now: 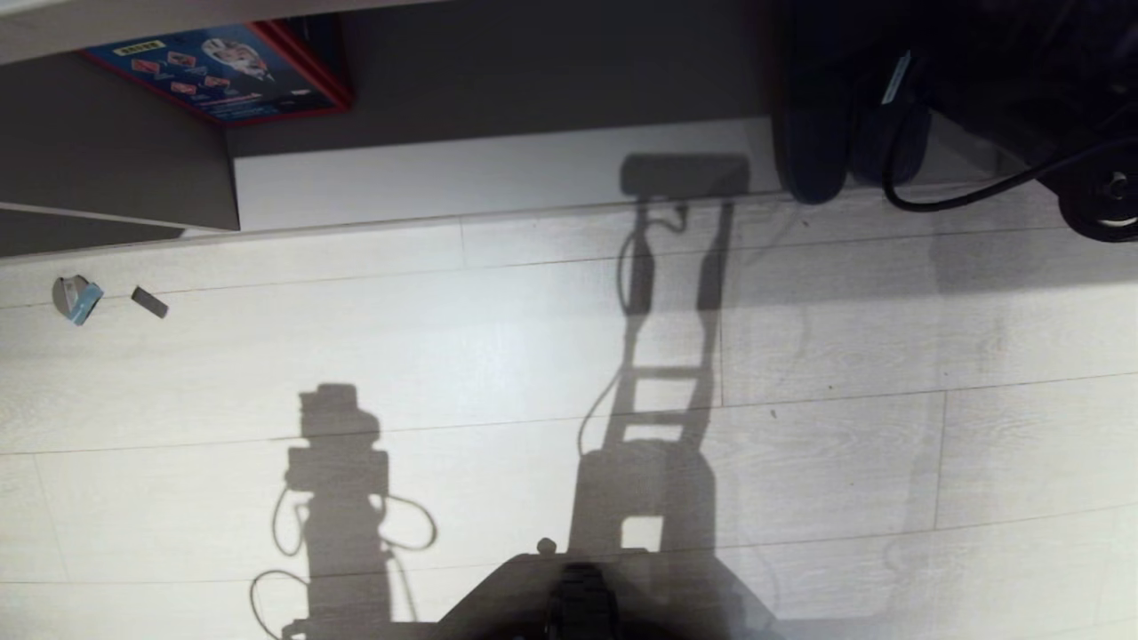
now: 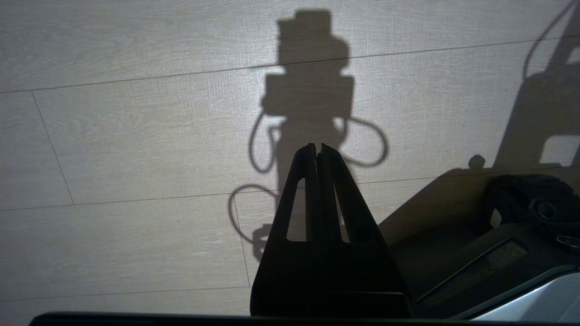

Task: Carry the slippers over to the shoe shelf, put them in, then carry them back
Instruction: Place the slippers into the shoe cabinet

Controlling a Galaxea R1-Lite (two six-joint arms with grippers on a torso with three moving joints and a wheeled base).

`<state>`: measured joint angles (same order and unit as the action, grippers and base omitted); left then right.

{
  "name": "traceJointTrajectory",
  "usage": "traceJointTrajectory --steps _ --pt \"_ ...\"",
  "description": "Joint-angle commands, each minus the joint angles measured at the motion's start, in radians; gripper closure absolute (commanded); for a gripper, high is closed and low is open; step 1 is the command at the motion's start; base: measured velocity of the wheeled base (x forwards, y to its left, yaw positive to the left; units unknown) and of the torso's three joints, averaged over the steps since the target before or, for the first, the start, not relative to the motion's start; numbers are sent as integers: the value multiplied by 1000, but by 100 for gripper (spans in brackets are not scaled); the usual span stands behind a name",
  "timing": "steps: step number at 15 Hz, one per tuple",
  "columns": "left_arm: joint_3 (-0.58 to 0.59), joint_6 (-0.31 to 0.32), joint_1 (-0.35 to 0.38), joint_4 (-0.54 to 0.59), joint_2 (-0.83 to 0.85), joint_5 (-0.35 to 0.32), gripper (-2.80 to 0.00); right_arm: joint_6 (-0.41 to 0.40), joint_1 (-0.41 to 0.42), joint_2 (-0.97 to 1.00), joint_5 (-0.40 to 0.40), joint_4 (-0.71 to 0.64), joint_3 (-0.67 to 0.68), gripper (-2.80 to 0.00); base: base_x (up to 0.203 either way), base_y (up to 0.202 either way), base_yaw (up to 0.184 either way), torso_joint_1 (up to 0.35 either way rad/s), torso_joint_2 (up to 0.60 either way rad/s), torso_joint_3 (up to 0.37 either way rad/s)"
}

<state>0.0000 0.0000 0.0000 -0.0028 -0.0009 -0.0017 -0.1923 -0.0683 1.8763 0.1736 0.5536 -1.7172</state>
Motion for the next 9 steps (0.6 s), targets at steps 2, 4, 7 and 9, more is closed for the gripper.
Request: traceJointTrajectory --steps 2,4,7,9 --pt "0 0 0 0 1 0 0 -1 -2 36 1 3 -9 0 0 0 0 0 0 0" --pt "0 -2 0 0 1 0 0 -1 -10 46 0 8 -9 -280 0 0 0 0 0 0" --pt "0 -2 0 0 1 0 0 -3 -11 49 -2 12 -10 -280 0 0 0 0 0 0" --pt "0 -3 0 0 1 0 0 -3 -11 47 -3 12 -10 -280 0 0 0 0 0 0"
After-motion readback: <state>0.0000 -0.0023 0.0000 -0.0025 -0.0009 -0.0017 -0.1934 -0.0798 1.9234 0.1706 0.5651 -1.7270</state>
